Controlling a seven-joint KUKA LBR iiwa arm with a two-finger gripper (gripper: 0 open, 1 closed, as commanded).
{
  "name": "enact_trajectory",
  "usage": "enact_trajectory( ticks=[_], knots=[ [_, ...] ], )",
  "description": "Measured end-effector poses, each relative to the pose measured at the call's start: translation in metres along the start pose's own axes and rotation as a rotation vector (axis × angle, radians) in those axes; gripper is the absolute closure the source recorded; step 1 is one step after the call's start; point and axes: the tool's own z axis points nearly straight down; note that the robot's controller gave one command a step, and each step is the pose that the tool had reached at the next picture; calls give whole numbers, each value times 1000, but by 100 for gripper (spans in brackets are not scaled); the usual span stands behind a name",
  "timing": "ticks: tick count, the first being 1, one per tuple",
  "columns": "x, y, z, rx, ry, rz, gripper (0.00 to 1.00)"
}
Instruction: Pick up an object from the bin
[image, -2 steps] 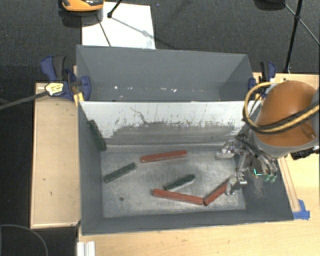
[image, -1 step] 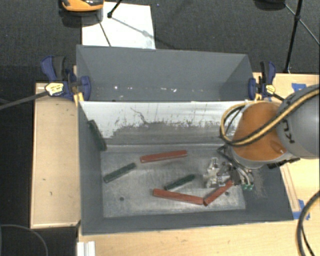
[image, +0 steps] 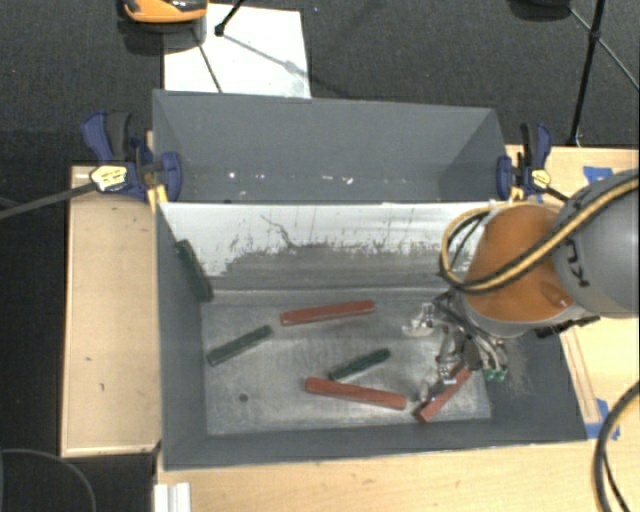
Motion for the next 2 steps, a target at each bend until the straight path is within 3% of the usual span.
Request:
enact_trajectory(
  ticks=[1,2],
  knots=[
    [0,0,0,0,0,0,0],
    [-6,21,1,3,-5,-40,0]
  ],
)
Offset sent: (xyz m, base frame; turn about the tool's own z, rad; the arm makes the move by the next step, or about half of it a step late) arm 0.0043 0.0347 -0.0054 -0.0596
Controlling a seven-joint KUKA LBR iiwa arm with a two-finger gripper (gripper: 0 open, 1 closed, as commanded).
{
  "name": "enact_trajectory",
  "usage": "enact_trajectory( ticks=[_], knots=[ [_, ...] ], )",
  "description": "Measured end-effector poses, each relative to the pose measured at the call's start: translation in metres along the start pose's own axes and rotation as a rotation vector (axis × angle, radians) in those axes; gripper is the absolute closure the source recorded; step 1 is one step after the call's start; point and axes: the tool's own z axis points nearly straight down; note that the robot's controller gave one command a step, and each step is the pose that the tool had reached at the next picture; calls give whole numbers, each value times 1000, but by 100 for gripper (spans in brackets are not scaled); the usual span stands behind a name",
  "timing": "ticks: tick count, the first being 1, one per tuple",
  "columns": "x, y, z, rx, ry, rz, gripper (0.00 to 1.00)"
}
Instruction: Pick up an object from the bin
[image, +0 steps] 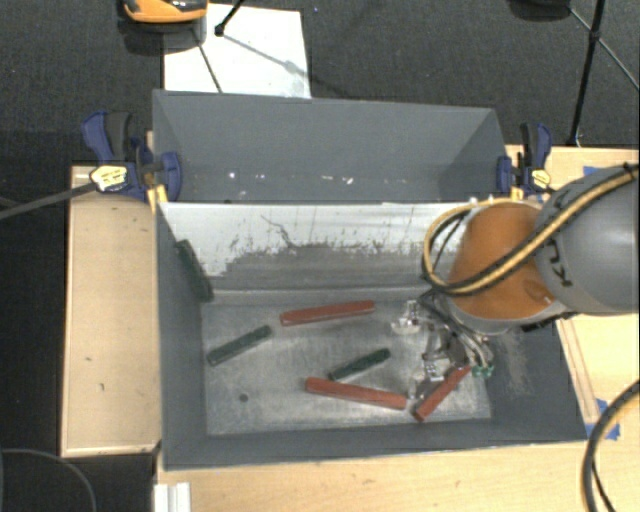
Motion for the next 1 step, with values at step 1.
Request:
enact_trajectory(
  ticks=[1],
  knots=[
    [15,42,-2,-4,-11,145,100]
  ],
)
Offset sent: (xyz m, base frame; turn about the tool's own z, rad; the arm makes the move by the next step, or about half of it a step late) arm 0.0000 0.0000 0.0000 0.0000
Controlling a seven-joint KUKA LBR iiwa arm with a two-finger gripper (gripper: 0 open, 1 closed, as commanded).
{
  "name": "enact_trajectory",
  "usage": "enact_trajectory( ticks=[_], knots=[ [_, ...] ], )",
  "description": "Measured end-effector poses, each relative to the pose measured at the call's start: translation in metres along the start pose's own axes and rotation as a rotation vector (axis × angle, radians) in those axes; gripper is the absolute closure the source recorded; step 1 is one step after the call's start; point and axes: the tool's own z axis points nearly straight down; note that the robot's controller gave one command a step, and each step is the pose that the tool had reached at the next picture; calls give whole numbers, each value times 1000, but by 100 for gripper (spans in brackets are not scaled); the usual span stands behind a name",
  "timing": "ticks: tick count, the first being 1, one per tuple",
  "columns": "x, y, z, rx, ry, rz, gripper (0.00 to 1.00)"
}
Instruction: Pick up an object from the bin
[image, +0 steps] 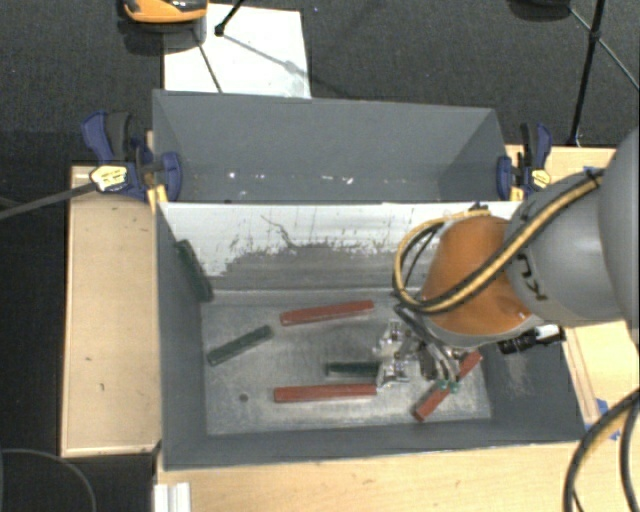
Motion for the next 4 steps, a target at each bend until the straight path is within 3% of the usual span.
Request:
enact_trajectory(
  ticks=[1,2,3,4],
  knots=[
    [0,0,0,0,0,-1,100],
    [-11,20,-119,1,18,-19,100],
    [-11,20,-119,1,18,-20,100],
    [-19,26,-142,1,18,5,100]
  ],
)
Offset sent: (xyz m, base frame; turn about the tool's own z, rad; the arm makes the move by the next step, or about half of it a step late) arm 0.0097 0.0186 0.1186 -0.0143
